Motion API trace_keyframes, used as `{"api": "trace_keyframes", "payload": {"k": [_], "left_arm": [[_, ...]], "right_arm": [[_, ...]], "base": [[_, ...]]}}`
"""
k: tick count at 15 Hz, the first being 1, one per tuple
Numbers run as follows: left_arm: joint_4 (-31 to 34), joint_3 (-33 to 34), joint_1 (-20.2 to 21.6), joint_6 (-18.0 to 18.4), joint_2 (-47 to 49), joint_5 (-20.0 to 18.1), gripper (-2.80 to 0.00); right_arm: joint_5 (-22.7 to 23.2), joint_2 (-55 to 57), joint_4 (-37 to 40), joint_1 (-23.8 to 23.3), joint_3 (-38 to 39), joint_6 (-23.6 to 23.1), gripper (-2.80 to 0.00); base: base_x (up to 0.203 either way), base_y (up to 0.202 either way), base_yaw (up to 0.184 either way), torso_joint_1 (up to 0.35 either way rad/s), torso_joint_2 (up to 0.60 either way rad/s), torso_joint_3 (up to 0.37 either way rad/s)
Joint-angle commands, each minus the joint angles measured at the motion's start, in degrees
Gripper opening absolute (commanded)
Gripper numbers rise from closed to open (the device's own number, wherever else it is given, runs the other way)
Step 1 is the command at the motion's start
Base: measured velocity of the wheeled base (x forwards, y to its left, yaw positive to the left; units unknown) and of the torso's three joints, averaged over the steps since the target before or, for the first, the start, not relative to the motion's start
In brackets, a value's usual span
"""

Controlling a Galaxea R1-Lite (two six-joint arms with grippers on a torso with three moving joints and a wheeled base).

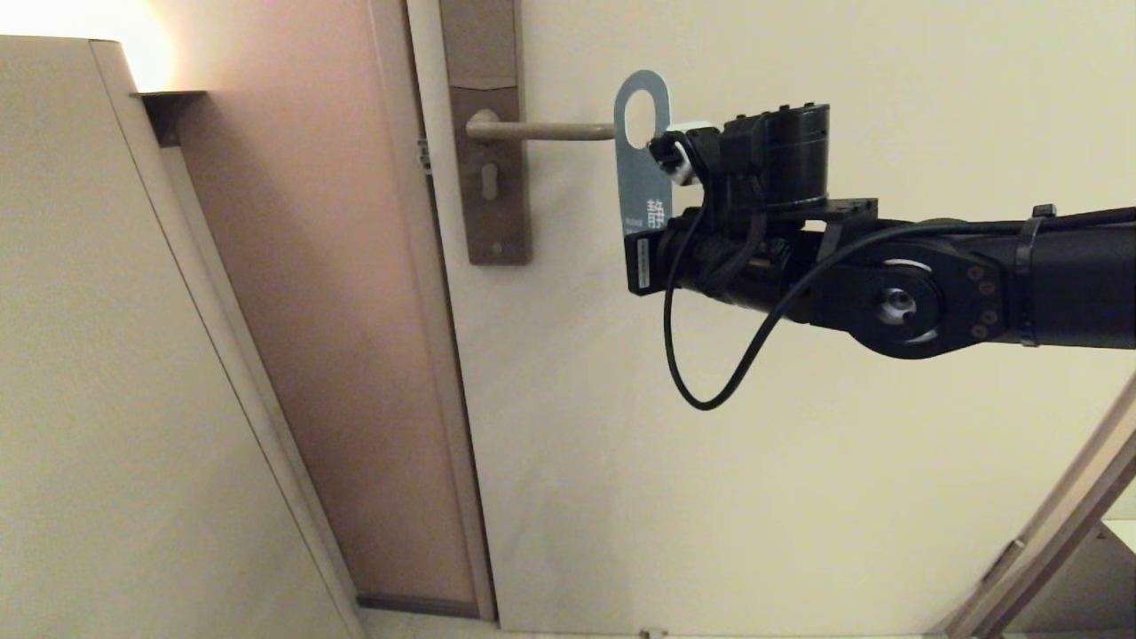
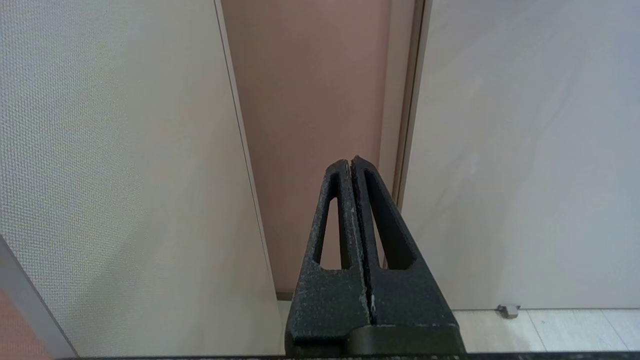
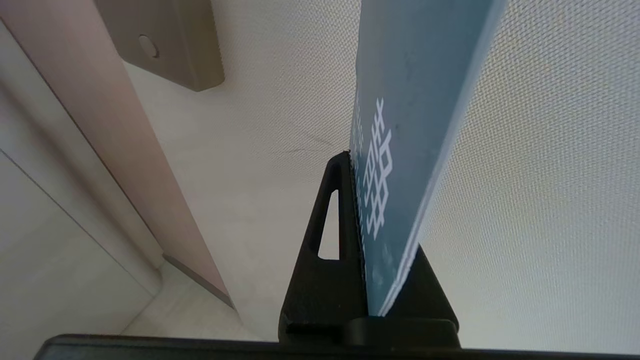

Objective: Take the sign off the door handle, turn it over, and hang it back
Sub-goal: Hang the sign back with the other side facing out

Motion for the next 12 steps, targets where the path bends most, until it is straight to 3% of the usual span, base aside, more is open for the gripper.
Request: {"api": "trace_keyframes", "payload": {"k": [1,12], "left_arm": [[0.0,0.0,0.0,0.0,0.0,0.0,-2.8],[0.0,0.0,0.0,0.0,0.0,0.0,-2.8]], "right_arm": [[-0.6,1.0,-0.5,0.1,-0.4,0.0,-2.8],[-5.9,4.6,-1.6,3.8,-3.6,0.1,-2.8]], "base": [[0.0,0.0,0.0,0.0,0.0,0.0],[0.0,0.0,0.0,0.0,0.0,0.0]]}}
